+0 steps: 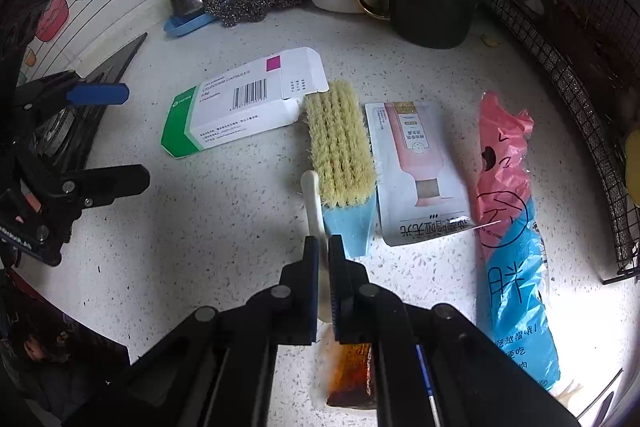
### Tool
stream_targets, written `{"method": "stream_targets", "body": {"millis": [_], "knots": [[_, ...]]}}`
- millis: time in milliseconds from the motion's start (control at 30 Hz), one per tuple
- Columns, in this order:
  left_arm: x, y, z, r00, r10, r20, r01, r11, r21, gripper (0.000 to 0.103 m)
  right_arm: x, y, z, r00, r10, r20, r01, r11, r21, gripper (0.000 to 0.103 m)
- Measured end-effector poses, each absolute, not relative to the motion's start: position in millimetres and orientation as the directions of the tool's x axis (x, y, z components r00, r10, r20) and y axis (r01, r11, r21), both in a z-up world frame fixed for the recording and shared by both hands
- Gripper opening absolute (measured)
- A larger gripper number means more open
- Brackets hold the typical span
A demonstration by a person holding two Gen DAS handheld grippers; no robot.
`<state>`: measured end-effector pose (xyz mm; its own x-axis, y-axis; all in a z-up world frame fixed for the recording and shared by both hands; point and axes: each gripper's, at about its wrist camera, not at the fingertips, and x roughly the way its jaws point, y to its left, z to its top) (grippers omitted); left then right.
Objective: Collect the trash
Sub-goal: 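Grasp the white spoon with the right tool while the left tool grasps the Celecoxib box, then carry the medicine box and spoon down over the red bin with both tools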
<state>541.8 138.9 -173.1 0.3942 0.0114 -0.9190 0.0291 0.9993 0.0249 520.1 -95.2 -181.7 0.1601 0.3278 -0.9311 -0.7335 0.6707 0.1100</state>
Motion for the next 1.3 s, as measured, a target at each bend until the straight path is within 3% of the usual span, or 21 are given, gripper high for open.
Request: {"method": "stream_targets", "body": {"millis": [267,367,433,567,867,1300], "knots": [[568.0,143.7,-201.6,0.354,0.006,-0.935,0.089,0.995,0.04,0.103,520.2,-94.6,-183.2,0.149,0.348,-0.926,-0.73,0.67,0.135,0.003],[573.4,141.5,-213.6,0.337,0.003,-0.942,0.097,0.995,0.038,0.098,519.7,-95.2,-182.9,0.148,0.35,-0.925,-0.734,0.666,0.135,0.003],[574.6,138.2,-219.8,0.329,-0.002,-0.944,0.113,0.993,0.038,0.09,519.9,-94.8,-182.8,0.146,0.351,-0.925,-0.737,0.662,0.135,0.003],[574.8,135.1,-221.6,0.341,-0.053,-0.939,0.11,0.994,-0.016,0.061,520.3,-94.8,-183.2,0.145,0.352,-0.925,-0.738,0.66,0.136,0.003],[555.8,123.1,-219.7,0.32,-0.025,-0.947,0.021,1.0,-0.019,0.06,515.1,-95.3,-181.7,0.15,0.359,-0.921,-0.729,0.67,0.143,0.003],[488.9,99.5,-163.5,0.41,-0.03,-0.912,-0.033,0.998,-0.047,0.06,480.3,-94.7,-150.0,0.177,0.388,-0.904,-0.734,0.664,0.141,0.003]]}}
